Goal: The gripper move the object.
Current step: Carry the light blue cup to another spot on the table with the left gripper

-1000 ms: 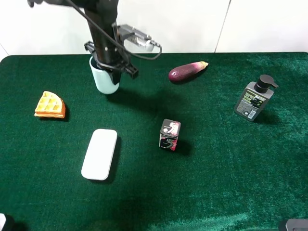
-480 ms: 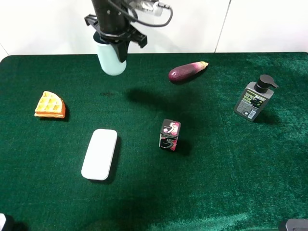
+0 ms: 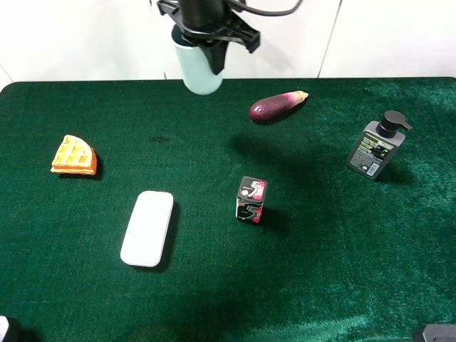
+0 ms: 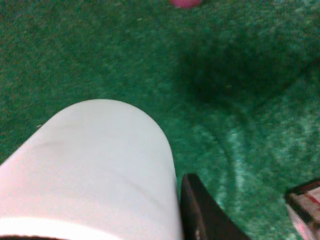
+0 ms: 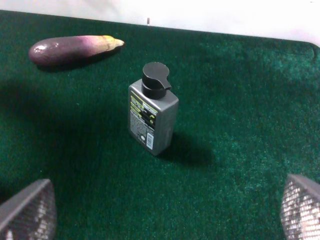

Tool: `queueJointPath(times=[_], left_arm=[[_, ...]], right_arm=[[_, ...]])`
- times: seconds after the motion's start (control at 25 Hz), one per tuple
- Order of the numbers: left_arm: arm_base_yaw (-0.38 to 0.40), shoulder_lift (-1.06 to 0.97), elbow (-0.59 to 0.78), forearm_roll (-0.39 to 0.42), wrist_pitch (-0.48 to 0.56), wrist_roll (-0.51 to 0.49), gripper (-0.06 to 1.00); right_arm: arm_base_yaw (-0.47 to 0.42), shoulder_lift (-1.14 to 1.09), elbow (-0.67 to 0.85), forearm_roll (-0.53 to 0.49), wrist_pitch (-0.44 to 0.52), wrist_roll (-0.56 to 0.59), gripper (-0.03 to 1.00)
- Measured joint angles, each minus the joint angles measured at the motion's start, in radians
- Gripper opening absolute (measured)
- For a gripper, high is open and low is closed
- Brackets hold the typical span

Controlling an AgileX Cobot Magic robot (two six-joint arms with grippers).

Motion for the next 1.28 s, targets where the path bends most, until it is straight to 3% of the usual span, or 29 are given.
queueJointPath(times=[0.68, 1.28], left_arm=[[-0.223, 0.000, 0.000, -0.030, -0.005, -0.045, 0.08], [-0.319, 0.015, 0.000, -0.065, -0.155, -0.047, 0.08]], right_arm=[[0.000, 0.000, 0.000, 0.000, 0.000, 0.000, 0.68], [0.000, 0.000, 0.000, 0.000, 0.000, 0.000, 0.68]])
